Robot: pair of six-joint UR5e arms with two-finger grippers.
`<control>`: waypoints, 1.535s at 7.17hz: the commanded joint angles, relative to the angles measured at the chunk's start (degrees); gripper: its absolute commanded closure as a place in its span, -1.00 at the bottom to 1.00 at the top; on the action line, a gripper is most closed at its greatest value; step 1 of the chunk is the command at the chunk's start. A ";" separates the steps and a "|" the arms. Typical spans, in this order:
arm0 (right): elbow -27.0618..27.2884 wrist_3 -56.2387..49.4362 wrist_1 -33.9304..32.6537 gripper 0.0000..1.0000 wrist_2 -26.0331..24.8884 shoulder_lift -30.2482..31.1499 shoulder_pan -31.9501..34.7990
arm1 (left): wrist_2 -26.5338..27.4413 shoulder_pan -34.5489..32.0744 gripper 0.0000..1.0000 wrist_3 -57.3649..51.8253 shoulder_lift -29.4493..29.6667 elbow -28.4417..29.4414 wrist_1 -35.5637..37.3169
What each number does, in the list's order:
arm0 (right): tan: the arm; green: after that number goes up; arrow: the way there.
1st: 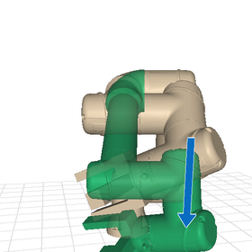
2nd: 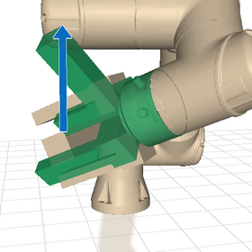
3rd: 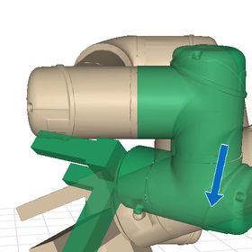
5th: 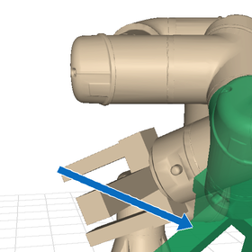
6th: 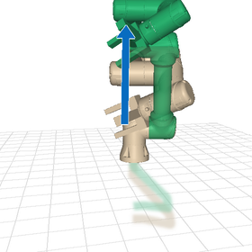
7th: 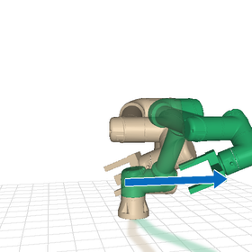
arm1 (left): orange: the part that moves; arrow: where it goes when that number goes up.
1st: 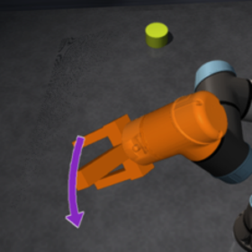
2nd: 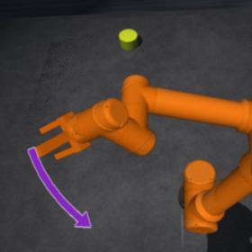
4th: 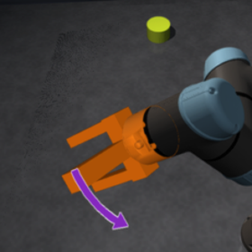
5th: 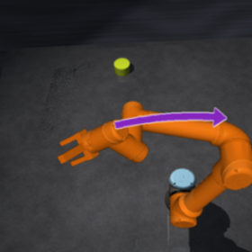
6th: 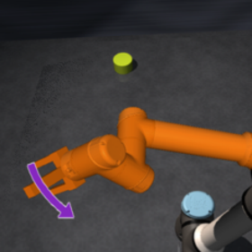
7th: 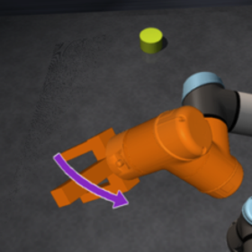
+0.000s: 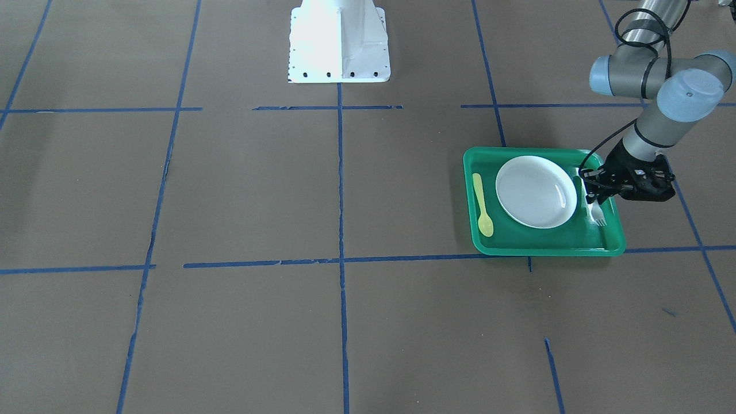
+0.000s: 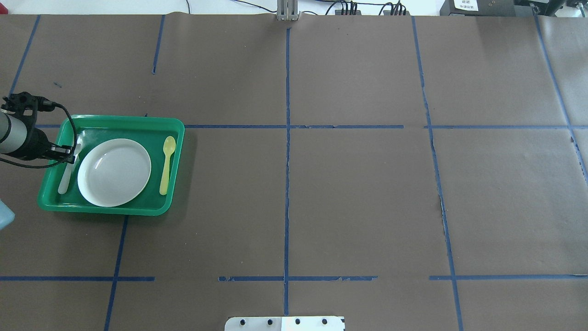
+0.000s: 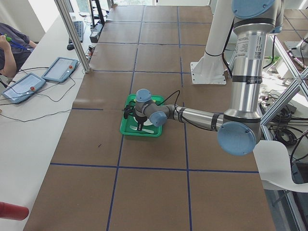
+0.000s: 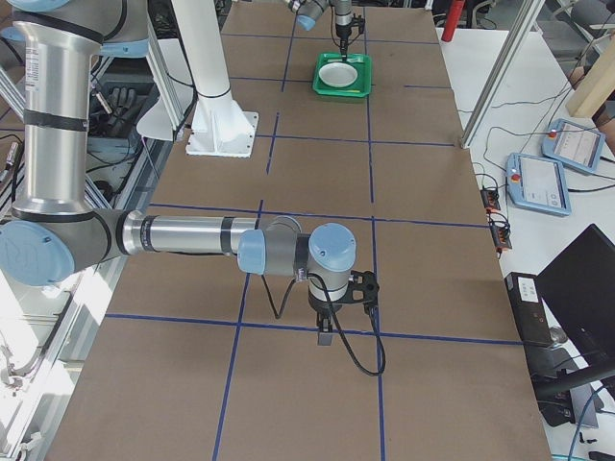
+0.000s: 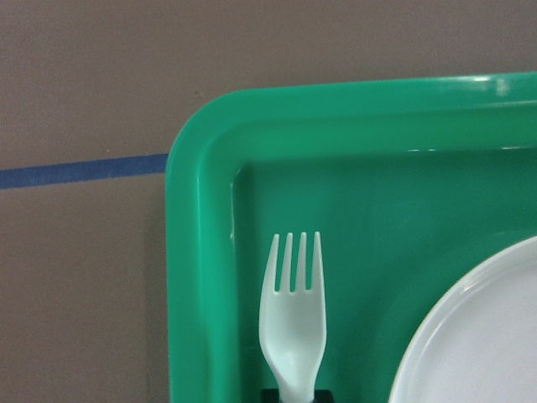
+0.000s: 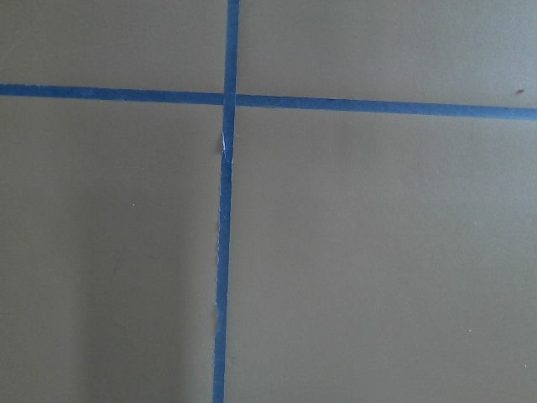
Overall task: Place fork
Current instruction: 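Open the left gripper and lift it away from the tray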
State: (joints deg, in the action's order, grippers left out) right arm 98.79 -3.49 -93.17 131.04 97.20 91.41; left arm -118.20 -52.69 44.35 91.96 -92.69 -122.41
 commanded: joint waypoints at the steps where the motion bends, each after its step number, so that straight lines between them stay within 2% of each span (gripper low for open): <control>1: 0.00 0.07 0.00 -1.00 0.00 0.00 0.00 | -0.10 -0.21 -1.00 -0.41 -0.28 -0.82 -0.02; 2: 0.00 -0.02 0.00 -1.00 0.00 0.00 0.00 | -2.80 -1.35 -1.00 -0.50 -0.02 -1.43 0.15; 3: 0.00 -0.02 0.00 -1.00 0.00 0.00 0.00 | -6.13 -5.19 -1.00 -0.76 0.50 -1.87 0.59; 4: 0.00 0.07 0.00 -1.00 0.00 0.00 0.00 | -6.60 -7.40 -1.00 -1.28 0.42 -3.79 1.03; 5: 0.00 -0.02 0.00 -1.00 0.00 0.00 0.00 | -6.60 -10.29 -1.00 -5.99 0.50 -4.86 3.73; 7: 0.00 -0.02 0.00 -1.00 0.00 0.00 0.00 | -6.60 -17.49 -1.00 -24.23 3.21 -6.18 15.04; 8: 0.00 -0.02 0.00 -1.00 0.00 0.00 0.00 | -7.82 -22.05 -1.00 -33.01 3.14 -6.19 17.97; 10: 0.00 0.07 0.00 -1.00 0.00 0.00 0.00 | -13.17 -30.85 -1.00 -43.17 2.53 -2.35 24.38; 11: 0.00 0.07 0.00 -1.00 0.00 0.00 0.00 | -17.37 -32.46 -1.00 -43.21 1.13 0.29 25.02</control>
State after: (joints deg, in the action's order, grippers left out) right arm 98.79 -3.46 -93.16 131.04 97.21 91.41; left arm -131.36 -81.90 3.52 94.16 -95.42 -99.36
